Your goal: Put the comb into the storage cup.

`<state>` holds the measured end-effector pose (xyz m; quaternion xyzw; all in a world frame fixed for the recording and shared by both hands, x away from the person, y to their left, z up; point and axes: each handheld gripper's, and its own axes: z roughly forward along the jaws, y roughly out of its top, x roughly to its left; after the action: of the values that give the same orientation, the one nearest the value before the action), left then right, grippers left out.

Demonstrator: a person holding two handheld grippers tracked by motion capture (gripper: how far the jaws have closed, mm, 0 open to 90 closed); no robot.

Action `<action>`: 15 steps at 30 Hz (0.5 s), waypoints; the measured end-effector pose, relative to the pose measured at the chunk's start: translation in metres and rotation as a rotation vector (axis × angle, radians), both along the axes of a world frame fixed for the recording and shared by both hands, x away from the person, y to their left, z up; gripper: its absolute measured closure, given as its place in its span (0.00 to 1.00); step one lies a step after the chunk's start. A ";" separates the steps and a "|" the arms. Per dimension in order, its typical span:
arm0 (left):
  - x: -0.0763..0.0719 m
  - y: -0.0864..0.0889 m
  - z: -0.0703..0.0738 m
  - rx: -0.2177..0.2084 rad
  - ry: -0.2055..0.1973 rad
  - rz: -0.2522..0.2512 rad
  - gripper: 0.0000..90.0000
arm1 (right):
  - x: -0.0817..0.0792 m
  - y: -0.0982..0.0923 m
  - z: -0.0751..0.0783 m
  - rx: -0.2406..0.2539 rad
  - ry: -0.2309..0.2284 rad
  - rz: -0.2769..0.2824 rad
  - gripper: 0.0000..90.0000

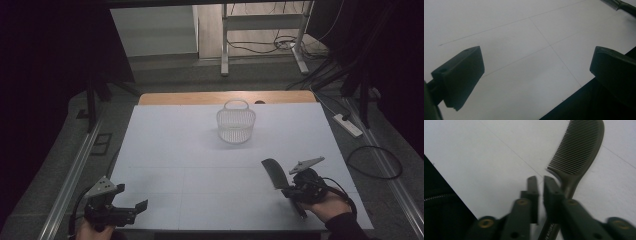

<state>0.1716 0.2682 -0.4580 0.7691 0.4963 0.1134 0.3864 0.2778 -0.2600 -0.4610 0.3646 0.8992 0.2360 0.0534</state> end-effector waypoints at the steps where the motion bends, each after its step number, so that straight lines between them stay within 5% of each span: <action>1: 0.000 0.000 0.000 0.000 0.000 0.000 0.00 | 0.001 0.000 0.000 0.001 0.004 0.006 0.99; 15: 0.000 0.001 0.000 -0.006 0.002 -0.002 0.00 | 0.007 0.001 -0.023 -0.059 0.054 0.040 0.99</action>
<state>0.1718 0.2689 -0.4581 0.7685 0.4963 0.1109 0.3884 0.2849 -0.2592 -0.4843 0.3513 0.9139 0.2005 0.0352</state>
